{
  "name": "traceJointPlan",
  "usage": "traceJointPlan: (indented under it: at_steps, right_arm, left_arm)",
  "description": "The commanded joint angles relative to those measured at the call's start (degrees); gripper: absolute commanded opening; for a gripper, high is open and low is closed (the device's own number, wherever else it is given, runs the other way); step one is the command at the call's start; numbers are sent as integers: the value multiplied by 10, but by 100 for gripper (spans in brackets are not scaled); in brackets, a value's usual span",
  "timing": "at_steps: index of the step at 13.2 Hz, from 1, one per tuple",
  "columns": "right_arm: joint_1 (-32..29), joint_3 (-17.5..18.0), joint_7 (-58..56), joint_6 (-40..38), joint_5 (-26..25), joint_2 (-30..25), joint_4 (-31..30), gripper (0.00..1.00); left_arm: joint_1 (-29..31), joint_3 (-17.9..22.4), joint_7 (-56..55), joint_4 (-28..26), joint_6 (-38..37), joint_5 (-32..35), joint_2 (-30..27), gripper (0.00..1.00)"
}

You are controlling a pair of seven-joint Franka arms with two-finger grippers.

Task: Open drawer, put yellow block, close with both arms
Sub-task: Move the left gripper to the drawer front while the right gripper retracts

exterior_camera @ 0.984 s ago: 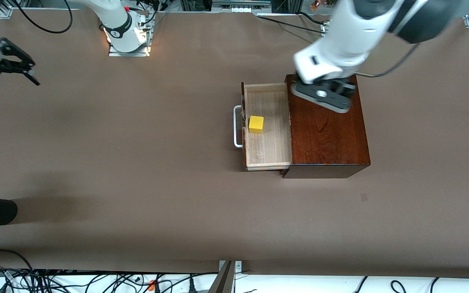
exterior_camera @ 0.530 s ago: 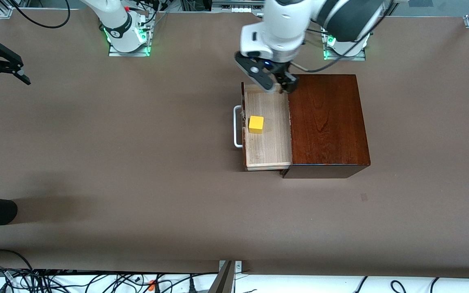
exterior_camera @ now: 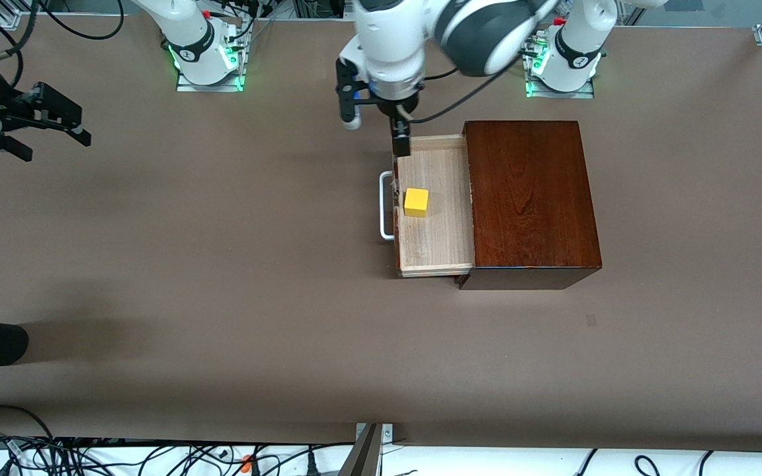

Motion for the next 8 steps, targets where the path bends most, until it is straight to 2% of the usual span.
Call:
traceJointPlan:
  at_steps: [1,4,8]
  right_arm:
    - [-11,23,45,-5,-16,-18,-18,100]
    - [-11,21,38,-9,-44,-12,-16,100]
    - [-14,8,5,-18,-46,-14,-7,100]
  left_arm:
    - [-33,4,54,13,24,51,50,100]
    - [-33,5,50,13,70,53,85,100]
    - [-33,10,22,15,121,58,121,100]
